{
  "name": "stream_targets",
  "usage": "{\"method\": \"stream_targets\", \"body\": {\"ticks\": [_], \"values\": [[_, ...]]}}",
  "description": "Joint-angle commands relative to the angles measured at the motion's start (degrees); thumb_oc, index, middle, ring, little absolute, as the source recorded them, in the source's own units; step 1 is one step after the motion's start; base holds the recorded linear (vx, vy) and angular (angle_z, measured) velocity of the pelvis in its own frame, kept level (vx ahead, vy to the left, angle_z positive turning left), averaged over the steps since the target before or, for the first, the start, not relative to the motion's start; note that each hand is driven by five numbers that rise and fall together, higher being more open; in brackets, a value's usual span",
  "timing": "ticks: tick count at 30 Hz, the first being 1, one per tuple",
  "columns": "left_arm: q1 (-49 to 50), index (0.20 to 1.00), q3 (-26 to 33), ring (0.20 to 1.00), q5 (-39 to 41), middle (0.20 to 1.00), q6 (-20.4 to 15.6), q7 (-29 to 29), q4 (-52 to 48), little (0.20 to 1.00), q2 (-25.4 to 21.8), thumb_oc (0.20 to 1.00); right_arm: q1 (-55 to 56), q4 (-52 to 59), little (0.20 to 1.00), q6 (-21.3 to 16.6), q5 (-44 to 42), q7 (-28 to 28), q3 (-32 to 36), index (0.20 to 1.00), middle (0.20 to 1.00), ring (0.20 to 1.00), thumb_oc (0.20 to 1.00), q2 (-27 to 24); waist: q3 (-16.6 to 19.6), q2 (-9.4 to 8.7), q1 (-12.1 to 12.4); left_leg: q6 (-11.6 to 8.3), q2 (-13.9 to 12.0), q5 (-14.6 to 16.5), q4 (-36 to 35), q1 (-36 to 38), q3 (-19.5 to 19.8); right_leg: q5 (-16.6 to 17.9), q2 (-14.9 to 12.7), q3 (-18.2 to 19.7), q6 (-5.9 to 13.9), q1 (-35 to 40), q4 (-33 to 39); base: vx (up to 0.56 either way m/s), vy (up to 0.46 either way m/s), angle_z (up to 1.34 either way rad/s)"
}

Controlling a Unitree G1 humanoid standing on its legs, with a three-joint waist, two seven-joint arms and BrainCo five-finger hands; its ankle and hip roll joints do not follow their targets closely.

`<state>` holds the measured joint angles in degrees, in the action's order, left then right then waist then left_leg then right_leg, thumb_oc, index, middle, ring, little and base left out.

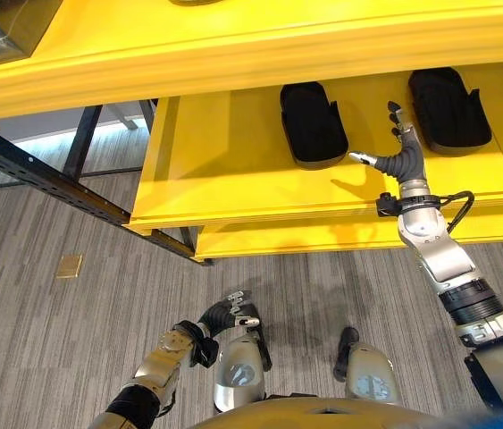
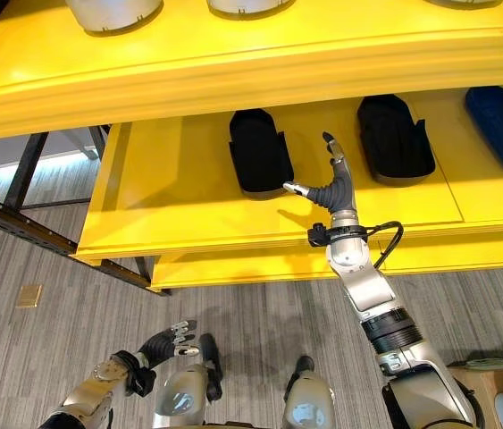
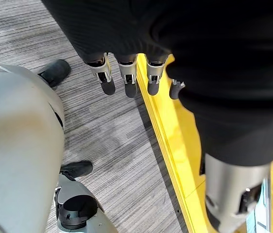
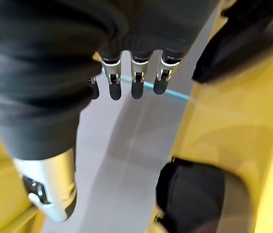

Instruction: Move parts from the plastic box to the shelf.

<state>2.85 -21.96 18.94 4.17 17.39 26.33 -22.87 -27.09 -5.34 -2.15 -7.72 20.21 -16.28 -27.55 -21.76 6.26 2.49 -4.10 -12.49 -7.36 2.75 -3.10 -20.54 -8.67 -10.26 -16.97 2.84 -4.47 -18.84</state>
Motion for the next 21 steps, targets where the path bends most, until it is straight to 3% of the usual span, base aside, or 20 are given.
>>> {"method": "stream_targets", "body": {"ticks": [1, 5, 7, 10, 14, 16, 17, 21], "values": [[-0.02, 1.000, 0.45, 1.000, -0.94, 1.000, -3.24, 0.12, 0.02, 1.000, -0.25, 1.000, -0.47, 6.21, 1.000, -5.20, -4.76, -4.62, 1.51, 1.000, 1.000, 1.000, 1.000, 0.01, 1.44, -2.35, -0.18, -1.22, -0.57, 3.99, 1.99, 2.52, 3.06, 2.34, -1.34, 1.24, 2.72, 1.19, 1.97, -0.09, -0.097, 0.01], [2.49, 1.000, 2.61, 1.000, -0.74, 1.000, -4.57, -3.02, 0.00, 1.000, 0.64, 1.000, 11.82, 13.85, 1.000, -7.14, -5.56, -7.69, 1.24, 1.000, 1.000, 1.000, 1.000, -0.74, 2.38, -2.57, -1.78, -1.33, -1.33, 4.15, 2.34, 3.10, 2.14, 1.61, -1.01, 0.82, 2.29, 1.67, 1.18, -0.08, -0.176, 0.01], [4.38, 1.000, 5.12, 1.000, 0.57, 1.000, -5.53, -4.72, -0.80, 1.000, 1.06, 1.000, 19.45, 16.25, 1.000, -8.68, -5.53, -10.48, 1.84, 1.000, 1.000, 1.000, 1.000, -1.27, 2.58, -2.71, -3.40, -2.35, -2.75, 3.05, 2.13, 3.07, 1.18, 0.84, -0.37, 0.45, 1.59, 1.82, 0.98, -0.17, -0.310, -0.10], [4.95, 1.000, 7.04, 1.000, 2.38, 1.000, -5.63, -5.19, -1.62, 1.000, 1.29, 1.000, 22.33, 17.47, 1.000, -8.40, -6.82, -11.13, 2.38, 1.000, 1.000, 1.000, 1.000, -2.16, 2.65, -2.61, -4.50, -3.31, -4.44, 1.51, 1.30, 2.57, 0.39, 1.48, 0.23, 0.37, 1.21, 1.37, 2.49, -0.16, -0.214, -0.17], [5.47, 1.000, 7.85, 1.000, 2.61, 1.000, -6.08, -4.24, -2.96, 1.000, 1.38, 1.000, 24.14, 17.85, 1.000, -10.86, -2.18, -10.17, 2.20, 1.000, 1.000, 1.000, 1.000, -3.79, 2.77, -3.25, -5.30, -4.16, -4.66, -0.22, 1.08, 1.85, 2.95, 2.62, 0.82, 2.05, 1.36, 1.09, 5.14, -0.11, -0.131, -0.24], [5.59, 1.000, 7.45, 1.000, 2.82, 1.000, -6.24, -4.05, -3.44, 1.000, 1.28, 1.000, 24.92, 17.23, 1.000, -11.72, -2.55, -9.96, 2.27, 1.000, 1.000, 1.000, 1.000, -4.74, 3.29, -3.35, -5.50, -3.72, -3.51, 0.41, 2.24, 1.20, 4.20, 3.35, 1.42, 3.14, 1.27, 1.32, 6.74, -0.05, -0.094, -0.15], [5.24, 1.000, 6.75, 1.000, 3.07, 1.000, -6.06, -4.06, -3.74, 1.000, 1.00, 1.000, 26.52, 16.37, 1.000, -14.48, -1.97, -9.80, 2.29, 1.000, 1.000, 1.000, 1.000, -5.84, 4.15, -3.90, -6.21, -2.15, 0.65, 4.83, 4.97, 1.65, 5.16, 4.43, 1.70, 4.82, 1.63, 1.75, 8.86, -0.01, -0.046, -0.14], [4.29, 1.000, 6.07, 1.000, 3.25, 1.000, -5.16, -3.93, -3.59, 1.000, 0.43, 1.000, 29.63, 15.86, 1.000, -15.86, -0.99, -8.36, 2.67, 1.000, 1.000, 1.000, 1.000, -5.49, 6.14, -4.98, -7.82, 0.65, 7.01, 11.16, 10.49, 2.25, 2.88, 7.11, 2.86, 6.98, 2.28, 3.19, 13.54, 0.00, -0.012, -0.18]]}}
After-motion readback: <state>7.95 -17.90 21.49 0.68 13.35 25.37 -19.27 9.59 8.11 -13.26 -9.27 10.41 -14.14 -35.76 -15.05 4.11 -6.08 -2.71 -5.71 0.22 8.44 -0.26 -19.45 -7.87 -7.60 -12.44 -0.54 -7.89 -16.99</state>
